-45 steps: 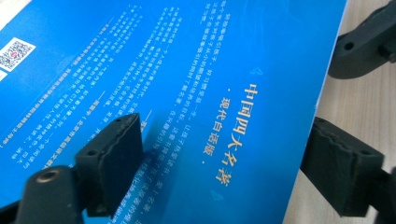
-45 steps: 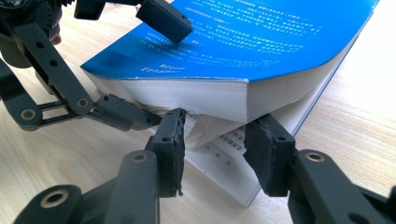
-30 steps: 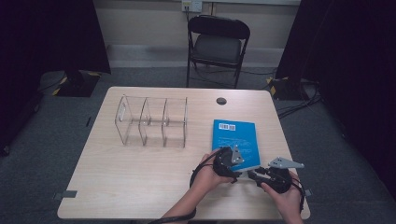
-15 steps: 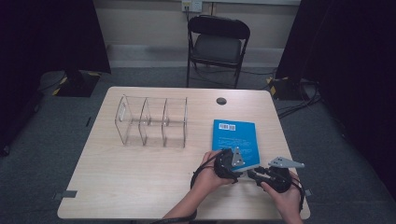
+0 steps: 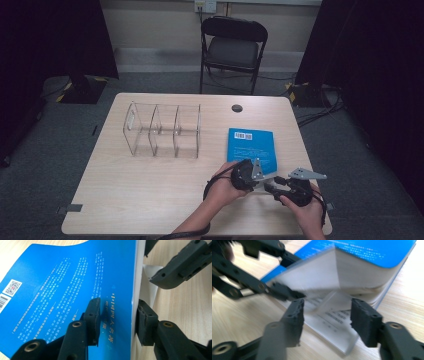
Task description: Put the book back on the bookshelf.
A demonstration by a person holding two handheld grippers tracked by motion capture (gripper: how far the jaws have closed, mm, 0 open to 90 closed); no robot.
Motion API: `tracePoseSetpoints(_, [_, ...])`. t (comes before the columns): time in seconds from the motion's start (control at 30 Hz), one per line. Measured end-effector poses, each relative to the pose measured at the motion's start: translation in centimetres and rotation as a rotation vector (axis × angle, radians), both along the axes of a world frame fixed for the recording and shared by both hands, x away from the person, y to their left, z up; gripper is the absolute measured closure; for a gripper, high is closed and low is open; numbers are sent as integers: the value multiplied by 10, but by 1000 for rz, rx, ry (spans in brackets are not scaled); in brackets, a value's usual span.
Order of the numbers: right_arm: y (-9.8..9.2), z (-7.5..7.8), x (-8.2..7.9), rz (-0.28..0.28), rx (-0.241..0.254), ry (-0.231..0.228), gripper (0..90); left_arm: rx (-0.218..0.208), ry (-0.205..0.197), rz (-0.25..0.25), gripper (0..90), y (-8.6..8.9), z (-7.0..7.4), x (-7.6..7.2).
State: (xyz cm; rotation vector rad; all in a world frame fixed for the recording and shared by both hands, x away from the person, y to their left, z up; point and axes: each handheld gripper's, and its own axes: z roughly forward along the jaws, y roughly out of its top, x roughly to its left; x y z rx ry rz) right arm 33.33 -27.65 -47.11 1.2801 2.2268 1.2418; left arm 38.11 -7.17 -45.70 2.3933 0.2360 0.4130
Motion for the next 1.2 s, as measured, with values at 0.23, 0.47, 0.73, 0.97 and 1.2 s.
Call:
tracePoseSetpoints(0.23, [-15, -13, -3, 1, -49, -14, 354, 29, 47, 13, 654, -1, 8, 3])
tracePoseSetpoints(0.47, [-19, -18, -3, 11, -45, -34, 283, 68, 116, 29, 685, -1, 18, 6])
tracePoseSetpoints(0.73, [-21, -20, -5, 35, -33, 1, 254, 92, 188, 62, 710, 4, 32, 10])
tracePoseSetpoints(0.97, [-20, -21, -8, 41, -36, 7, 215, 97, 228, 82, 720, 4, 48, 13])
tracePoseSetpoints(1.2, [-19, -25, -10, 50, -38, 21, 168, 102, 243, 102, 727, 3, 59, 17])
